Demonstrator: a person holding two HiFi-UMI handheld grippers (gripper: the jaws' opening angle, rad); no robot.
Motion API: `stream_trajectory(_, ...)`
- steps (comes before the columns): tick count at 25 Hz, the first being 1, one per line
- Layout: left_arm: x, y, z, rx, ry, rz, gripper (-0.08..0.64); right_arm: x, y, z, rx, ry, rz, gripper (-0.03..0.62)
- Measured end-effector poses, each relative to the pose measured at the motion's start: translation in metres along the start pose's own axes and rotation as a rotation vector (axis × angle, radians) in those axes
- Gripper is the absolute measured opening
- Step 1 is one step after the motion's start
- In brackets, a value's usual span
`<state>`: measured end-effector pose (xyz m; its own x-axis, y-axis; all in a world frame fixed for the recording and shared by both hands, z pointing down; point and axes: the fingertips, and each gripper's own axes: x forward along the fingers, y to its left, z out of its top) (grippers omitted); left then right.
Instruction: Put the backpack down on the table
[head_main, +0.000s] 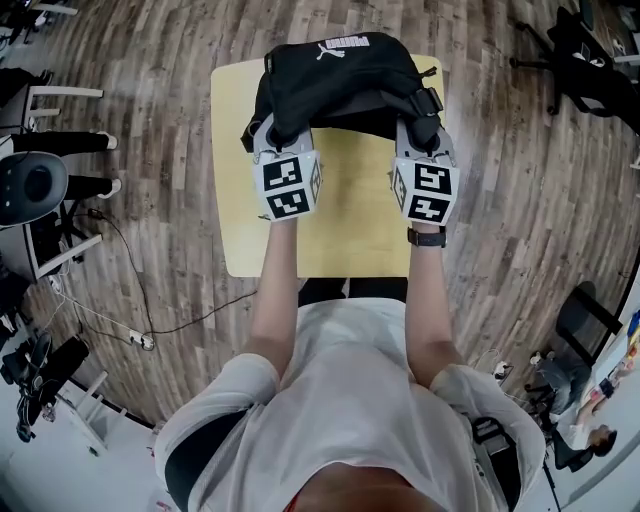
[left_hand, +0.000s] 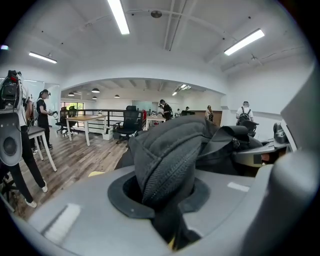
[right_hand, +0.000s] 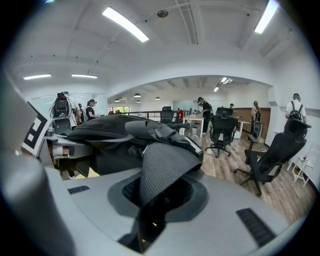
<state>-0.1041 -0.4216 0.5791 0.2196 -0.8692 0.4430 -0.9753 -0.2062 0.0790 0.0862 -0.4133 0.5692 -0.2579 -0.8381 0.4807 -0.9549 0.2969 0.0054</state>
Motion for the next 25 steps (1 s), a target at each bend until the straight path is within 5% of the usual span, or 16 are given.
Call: stream_trajectory(25, 0.072, 0.012, -0.074, -0.010, 0.075, -0.014, 0.071, 0.072, -0.010, -0.070, -0.008, 0.110, 0.036, 0.055)
